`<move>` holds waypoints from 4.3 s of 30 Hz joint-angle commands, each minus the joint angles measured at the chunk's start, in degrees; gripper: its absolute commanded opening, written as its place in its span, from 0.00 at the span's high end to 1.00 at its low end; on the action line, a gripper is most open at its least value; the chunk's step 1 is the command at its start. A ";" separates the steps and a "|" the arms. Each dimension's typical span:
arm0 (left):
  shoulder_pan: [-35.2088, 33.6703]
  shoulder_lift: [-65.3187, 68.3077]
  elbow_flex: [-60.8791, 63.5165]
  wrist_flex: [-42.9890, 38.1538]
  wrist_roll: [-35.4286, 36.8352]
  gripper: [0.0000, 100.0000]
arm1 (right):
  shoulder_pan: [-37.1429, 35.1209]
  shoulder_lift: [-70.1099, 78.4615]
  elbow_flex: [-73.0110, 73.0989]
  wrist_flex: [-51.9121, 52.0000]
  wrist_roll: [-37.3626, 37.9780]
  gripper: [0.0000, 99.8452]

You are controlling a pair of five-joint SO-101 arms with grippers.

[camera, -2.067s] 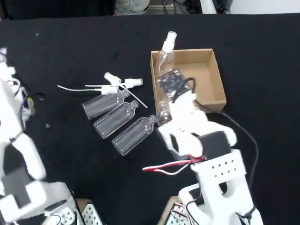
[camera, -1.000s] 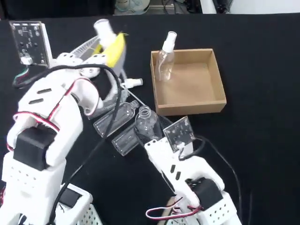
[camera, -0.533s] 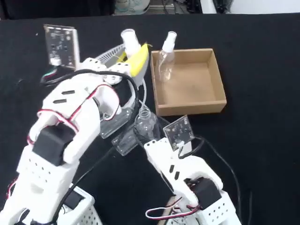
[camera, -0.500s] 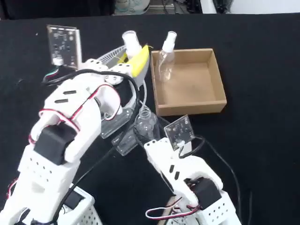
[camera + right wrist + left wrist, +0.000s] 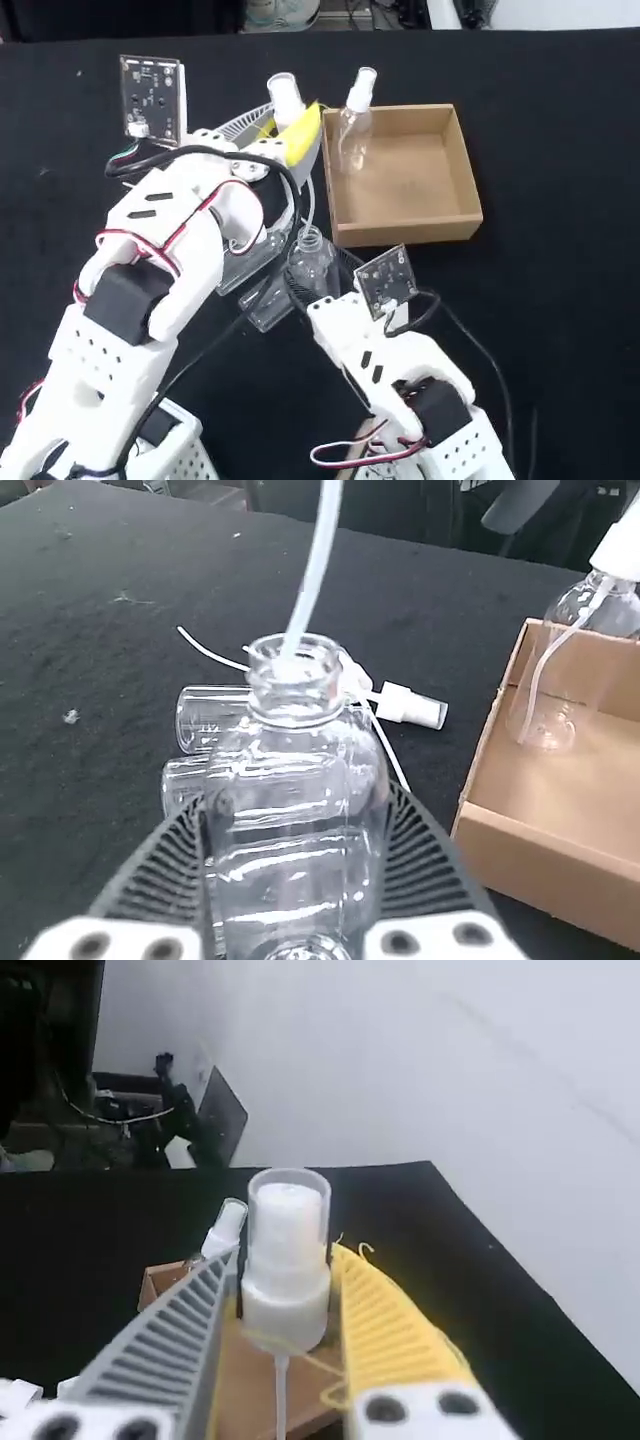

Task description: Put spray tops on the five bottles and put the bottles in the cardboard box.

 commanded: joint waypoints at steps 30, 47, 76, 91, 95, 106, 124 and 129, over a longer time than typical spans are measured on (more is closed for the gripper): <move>4.53 -6.59 15.60 4.57 0.44 0.80 | -0.09 -7.34 -3.65 -3.08 -0.44 0.99; -2.33 -6.68 6.02 10.11 0.09 0.80 | -0.09 -7.34 -3.30 -3.08 -0.18 0.99; -4.26 -10.37 8.66 12.92 -7.30 0.80 | -0.09 -7.34 -3.30 -2.55 -0.26 0.99; -29.41 -13.19 4.62 22.42 -13.36 0.80 | 10.02 -4.70 -6.99 -2.46 0.00 0.99; -38.29 -7.21 17.19 13.45 -13.36 0.80 | 18.90 -2.77 -12.44 -2.46 0.00 0.99; -39.25 -2.46 42.68 -12.57 -12.84 0.80 | 36.75 20.18 -19.30 -21.89 6.42 0.99; -39.43 -2.46 54.55 -25.93 -7.38 0.80 | 36.84 82.86 -25.71 -79.82 6.51 0.99; -39.43 -2.46 54.64 -25.93 -7.38 0.80 | 36.84 91.47 -27.47 -85.89 6.51 0.99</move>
